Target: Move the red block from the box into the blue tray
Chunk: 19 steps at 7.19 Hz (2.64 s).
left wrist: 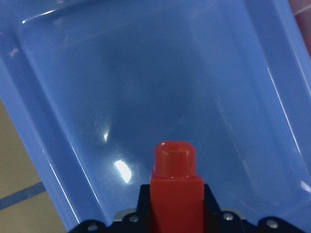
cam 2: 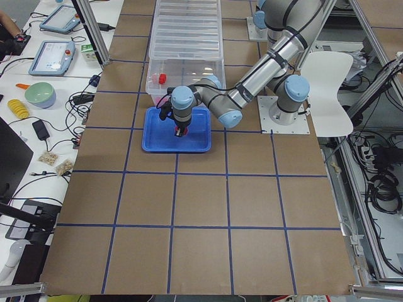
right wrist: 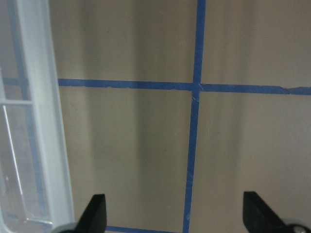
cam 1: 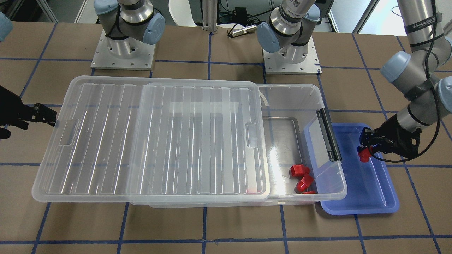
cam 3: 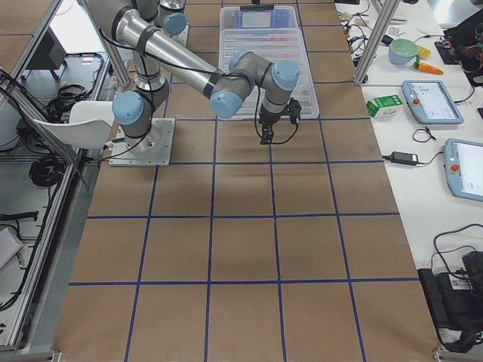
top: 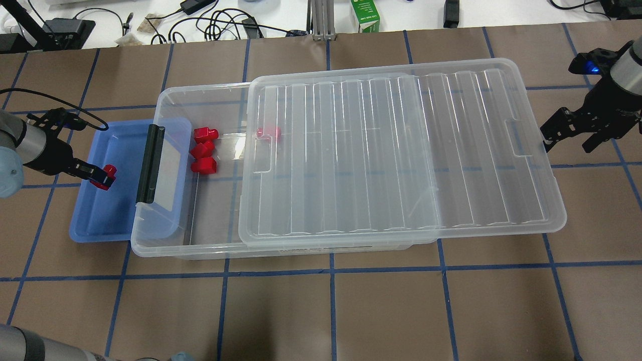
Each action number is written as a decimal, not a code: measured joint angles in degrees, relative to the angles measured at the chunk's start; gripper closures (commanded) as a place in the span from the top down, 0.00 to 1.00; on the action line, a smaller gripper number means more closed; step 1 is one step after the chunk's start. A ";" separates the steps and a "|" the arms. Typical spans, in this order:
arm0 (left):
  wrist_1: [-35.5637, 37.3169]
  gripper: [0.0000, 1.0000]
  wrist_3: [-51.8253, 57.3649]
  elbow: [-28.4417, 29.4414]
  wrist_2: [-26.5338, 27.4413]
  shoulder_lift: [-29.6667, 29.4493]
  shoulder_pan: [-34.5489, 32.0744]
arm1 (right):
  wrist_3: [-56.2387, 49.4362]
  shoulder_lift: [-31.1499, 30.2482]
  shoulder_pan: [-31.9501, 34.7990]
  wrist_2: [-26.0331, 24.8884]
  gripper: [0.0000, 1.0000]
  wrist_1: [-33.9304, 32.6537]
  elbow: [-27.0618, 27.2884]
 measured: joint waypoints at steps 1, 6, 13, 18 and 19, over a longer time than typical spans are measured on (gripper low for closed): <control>1.57 0.00 -1.91 -0.31 -0.11 -1.12 0.00 | 0.65 -0.02 0.54 0.02 1.00 -0.01 -0.04; 5.46 0.96 -8.77 -0.10 -3.50 -4.08 -0.05 | 8.50 0.07 6.38 0.84 1.00 0.00 0.06; -4.86 1.00 -12.54 5.09 1.31 8.64 -2.51 | 24.31 0.77 16.78 2.39 1.00 -2.44 -0.24; -19.58 1.00 -30.96 13.02 8.82 18.69 -21.01 | 24.64 0.70 17.17 2.15 1.00 -2.27 -1.95; -20.09 1.00 -36.06 13.15 9.25 19.98 -24.29 | 24.44 0.33 17.13 1.66 1.00 -0.13 -4.85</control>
